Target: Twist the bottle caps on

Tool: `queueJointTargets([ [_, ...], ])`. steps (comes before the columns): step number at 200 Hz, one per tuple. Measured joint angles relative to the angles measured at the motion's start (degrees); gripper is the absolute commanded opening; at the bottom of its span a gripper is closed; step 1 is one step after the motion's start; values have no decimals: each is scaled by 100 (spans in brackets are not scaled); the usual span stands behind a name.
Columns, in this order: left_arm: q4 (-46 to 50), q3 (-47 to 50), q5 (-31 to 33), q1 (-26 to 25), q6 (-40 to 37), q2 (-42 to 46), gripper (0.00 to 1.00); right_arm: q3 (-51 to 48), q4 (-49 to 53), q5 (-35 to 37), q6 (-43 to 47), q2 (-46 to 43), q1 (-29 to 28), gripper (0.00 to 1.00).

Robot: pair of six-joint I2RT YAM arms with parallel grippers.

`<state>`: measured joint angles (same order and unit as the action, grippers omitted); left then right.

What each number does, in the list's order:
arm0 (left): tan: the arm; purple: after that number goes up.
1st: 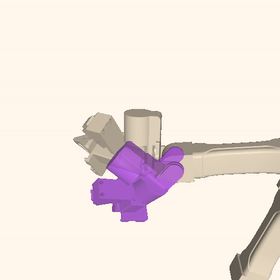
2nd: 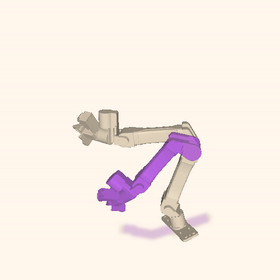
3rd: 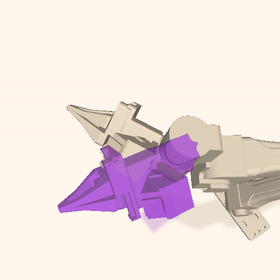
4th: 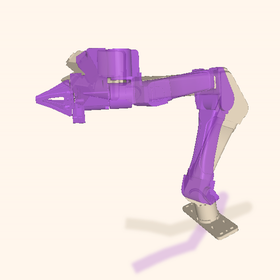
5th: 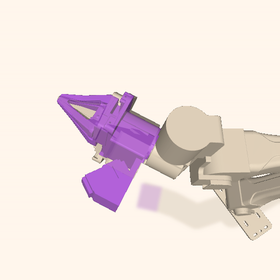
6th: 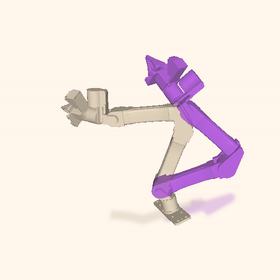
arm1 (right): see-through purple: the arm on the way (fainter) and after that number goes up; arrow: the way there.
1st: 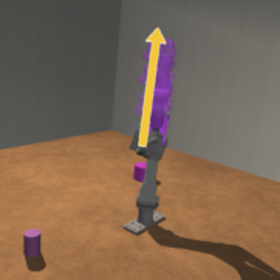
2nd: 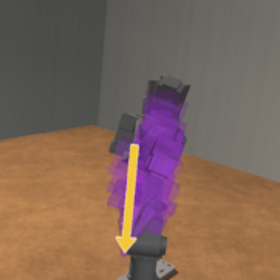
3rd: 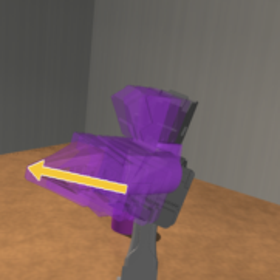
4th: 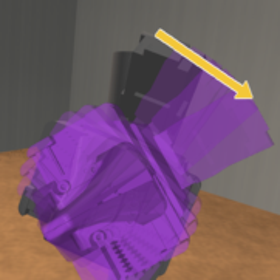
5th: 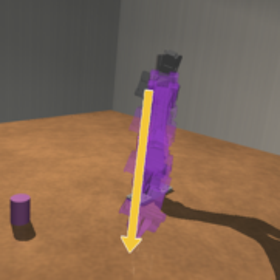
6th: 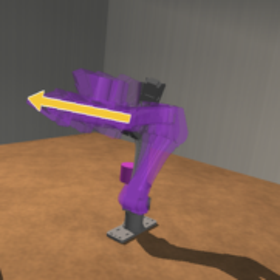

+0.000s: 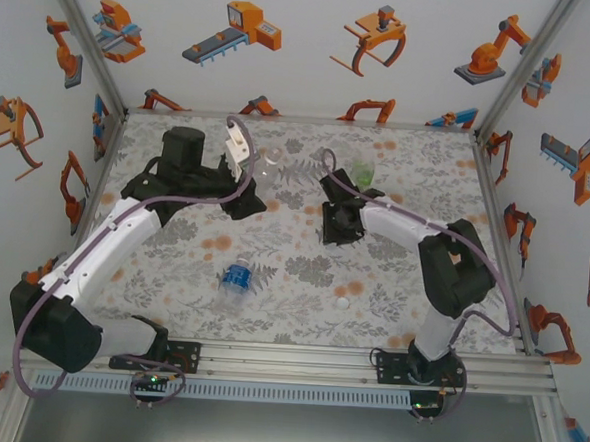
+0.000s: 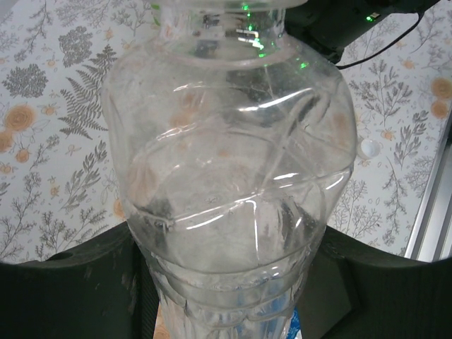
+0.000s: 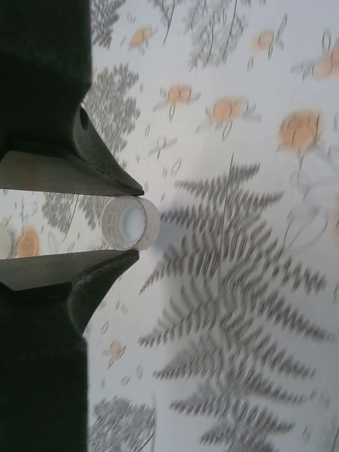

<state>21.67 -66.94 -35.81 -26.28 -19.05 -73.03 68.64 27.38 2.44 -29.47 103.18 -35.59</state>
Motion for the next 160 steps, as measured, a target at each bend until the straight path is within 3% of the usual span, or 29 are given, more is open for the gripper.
queueJointTargets([
  [65, -48, 63, 225, 0, 0, -79, 5, 822, 173, 4, 111, 859, -511, 34],
  [160, -44, 63, 299, 0, 0, -129, 7, 1071, 514, 20, 177, 911, -595, 39],
])
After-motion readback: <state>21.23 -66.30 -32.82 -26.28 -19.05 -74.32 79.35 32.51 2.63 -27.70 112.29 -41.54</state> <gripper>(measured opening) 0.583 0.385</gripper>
